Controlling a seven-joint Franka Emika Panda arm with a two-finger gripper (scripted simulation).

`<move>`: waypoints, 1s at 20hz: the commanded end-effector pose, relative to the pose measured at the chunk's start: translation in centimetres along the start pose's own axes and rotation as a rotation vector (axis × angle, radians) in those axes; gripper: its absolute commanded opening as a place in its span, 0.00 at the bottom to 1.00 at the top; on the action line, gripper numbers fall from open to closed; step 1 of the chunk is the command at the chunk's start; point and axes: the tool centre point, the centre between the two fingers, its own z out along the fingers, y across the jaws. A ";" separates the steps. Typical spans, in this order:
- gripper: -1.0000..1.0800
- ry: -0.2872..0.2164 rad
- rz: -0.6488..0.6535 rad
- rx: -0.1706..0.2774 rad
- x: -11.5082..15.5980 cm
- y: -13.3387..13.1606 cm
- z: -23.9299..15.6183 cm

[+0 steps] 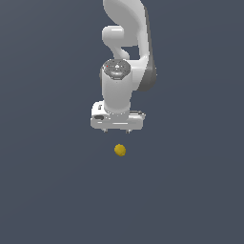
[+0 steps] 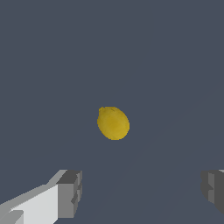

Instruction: Pick up the object and move it to a goal position.

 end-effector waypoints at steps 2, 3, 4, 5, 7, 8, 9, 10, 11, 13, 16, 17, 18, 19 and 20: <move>0.96 0.001 0.000 0.000 0.0 0.0 0.0; 0.96 0.004 -0.001 0.002 0.1 -0.1 -0.1; 0.96 0.009 -0.001 0.004 0.3 -0.2 -0.3; 0.96 0.017 -0.002 0.008 0.5 -0.3 -0.5; 0.96 0.036 -0.006 0.016 1.1 -0.7 -1.2; 0.96 0.043 -0.007 0.019 1.3 -0.8 -1.5; 0.96 0.049 -0.009 0.022 1.5 -0.9 -1.8; 0.96 0.052 -0.010 0.023 1.5 -1.0 -1.9; 0.96 0.053 -0.011 0.023 1.6 -1.0 -2.0; 0.96 0.051 -0.011 0.022 1.5 -0.9 -1.9; 0.96 0.048 -0.004 0.023 1.6 -1.0 -1.4; 0.96 0.047 0.000 0.023 1.6 -1.0 -1.1; 0.96 0.046 0.005 0.024 1.7 -1.0 -0.7; 0.96 0.045 0.010 0.025 1.8 -1.0 -0.3; 0.96 0.043 0.016 0.026 1.9 -1.1 0.2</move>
